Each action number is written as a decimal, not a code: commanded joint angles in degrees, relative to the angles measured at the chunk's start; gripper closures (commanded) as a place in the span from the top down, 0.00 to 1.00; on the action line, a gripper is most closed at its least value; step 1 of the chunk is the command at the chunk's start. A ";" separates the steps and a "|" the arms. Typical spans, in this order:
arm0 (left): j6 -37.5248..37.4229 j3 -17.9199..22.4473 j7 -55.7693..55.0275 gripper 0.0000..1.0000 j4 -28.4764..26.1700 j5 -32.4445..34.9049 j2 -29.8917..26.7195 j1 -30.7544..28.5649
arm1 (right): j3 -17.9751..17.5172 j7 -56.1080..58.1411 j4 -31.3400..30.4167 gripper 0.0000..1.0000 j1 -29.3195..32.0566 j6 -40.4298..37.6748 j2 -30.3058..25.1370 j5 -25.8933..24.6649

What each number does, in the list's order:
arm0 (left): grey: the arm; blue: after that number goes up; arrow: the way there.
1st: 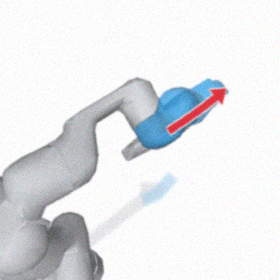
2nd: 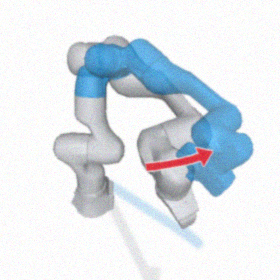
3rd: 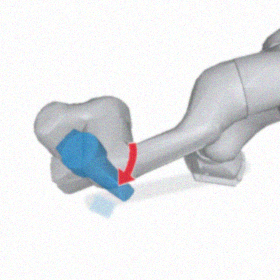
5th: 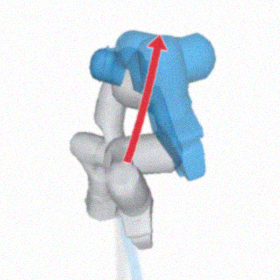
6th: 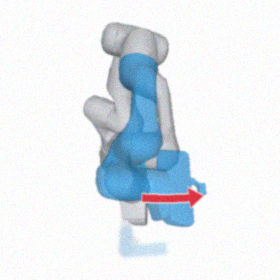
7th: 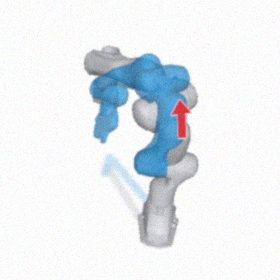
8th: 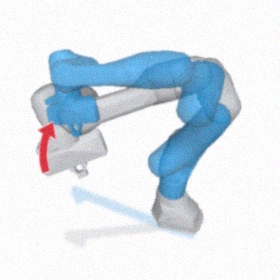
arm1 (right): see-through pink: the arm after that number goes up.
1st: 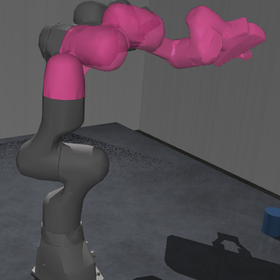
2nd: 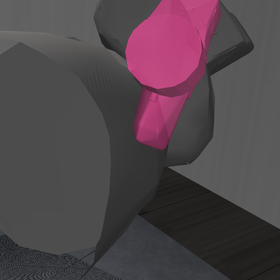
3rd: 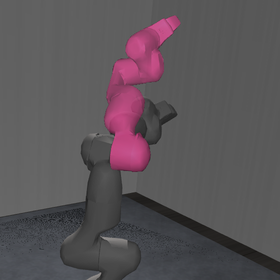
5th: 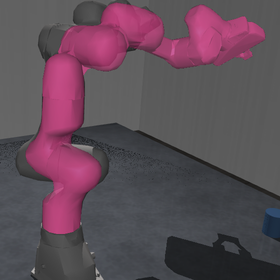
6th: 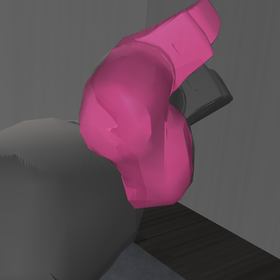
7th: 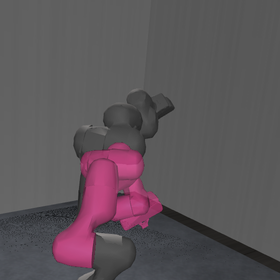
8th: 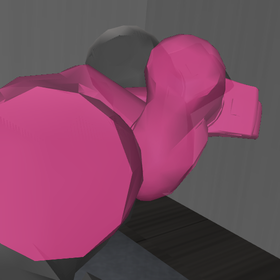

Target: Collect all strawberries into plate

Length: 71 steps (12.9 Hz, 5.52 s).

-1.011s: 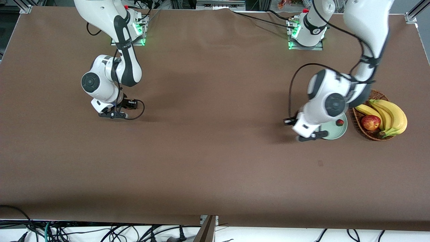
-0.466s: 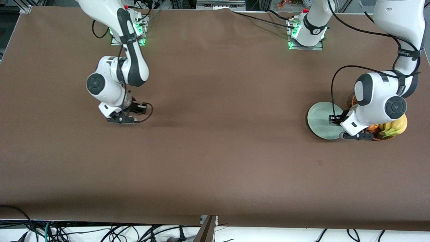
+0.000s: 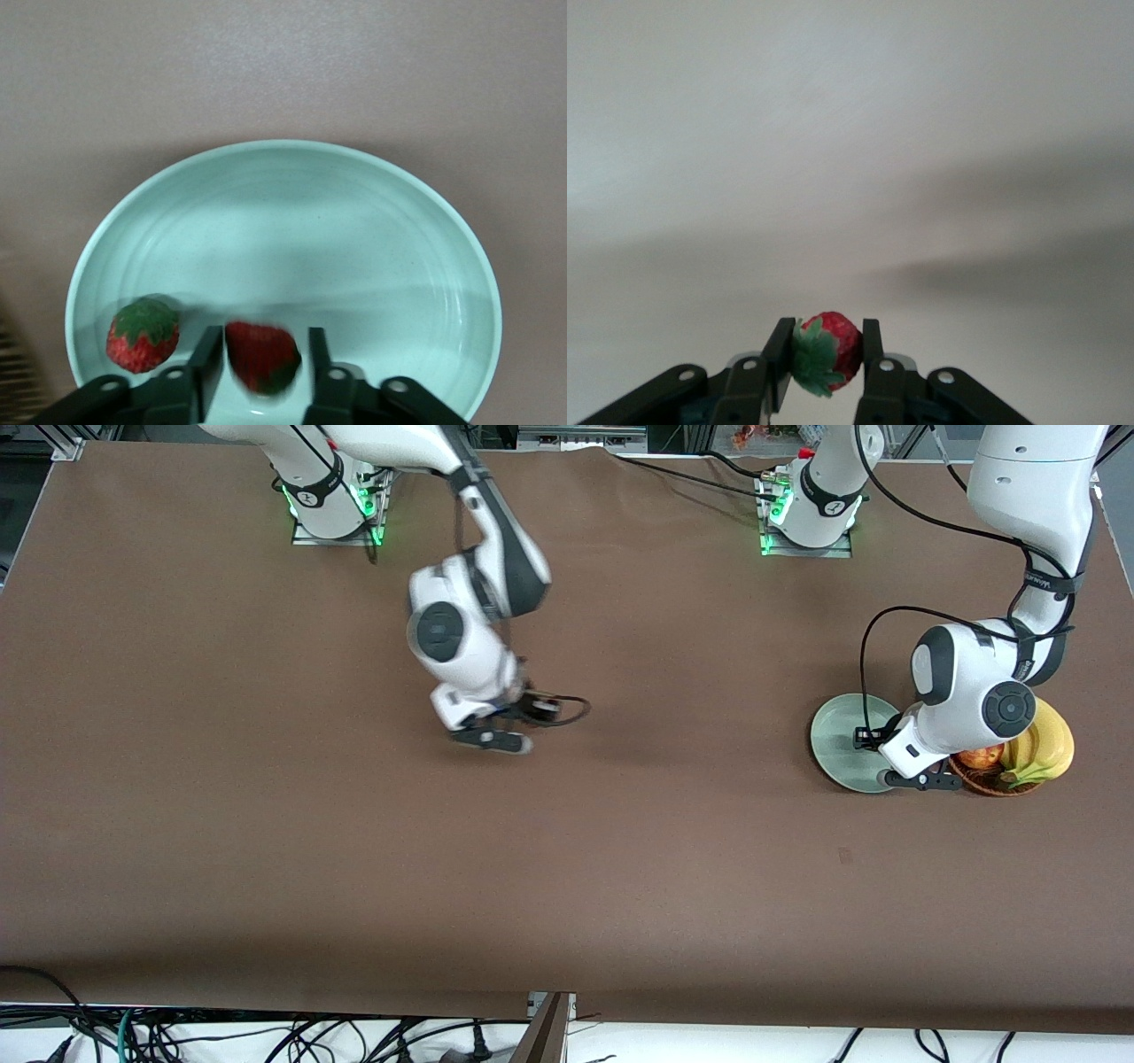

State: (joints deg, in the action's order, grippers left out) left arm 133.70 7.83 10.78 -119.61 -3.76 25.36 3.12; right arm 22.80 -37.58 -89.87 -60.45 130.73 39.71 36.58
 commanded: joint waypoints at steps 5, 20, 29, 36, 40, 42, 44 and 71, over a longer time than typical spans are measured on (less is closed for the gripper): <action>-12.05 0.70 1.88 1.00 5.97 -1.86 -7.07 0.57 | -6.10 -17.71 13.49 0.74 -1.95 15.96 13.38 1.21; 2.78 -31.54 -63.63 1.00 6.05 9.26 0.38 4.26 | 30.80 29.65 2.97 0.96 -1.69 -37.83 -10.33 -4.93; 6.84 -33.58 -86.36 1.00 12.02 23.01 12.16 8.83 | 24.11 25.47 3.30 0.96 2.31 -37.13 -12.37 -13.01; 6.75 -33.58 -88.91 0.38 12.03 22.92 12.43 9.53 | -15.64 24.99 -3.10 0.98 39.05 -39.14 -31.76 -31.64; 6.67 -33.84 -91.10 0.29 11.94 23.10 12.52 9.62 | -23.41 33.25 -8.21 0.99 51.74 -44.23 -42.68 -34.30; 6.32 -34.28 -91.55 0.20 12.12 23.53 12.35 9.62 | -23.41 35.90 -8.04 0.99 53.76 -46.00 -44.10 -35.52; 2.31 -34.11 -89.46 0.18 14.56 23.45 11.21 9.01 | -23.15 36.78 -7.78 0.99 53.68 -46.18 -44.28 -37.89; -13.42 -3.87 -7.27 1.00 7.17 0.25 -7.68 1.45 | -22.71 35.55 -0.48 1.00 53.95 -44.69 -38.57 -38.16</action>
State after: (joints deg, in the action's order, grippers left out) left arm 127.38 3.46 1.13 -116.44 -1.77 21.20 4.42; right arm 0.81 -1.91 -91.53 -7.47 86.23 0.77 -1.28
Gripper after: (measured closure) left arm 0.203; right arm 0.000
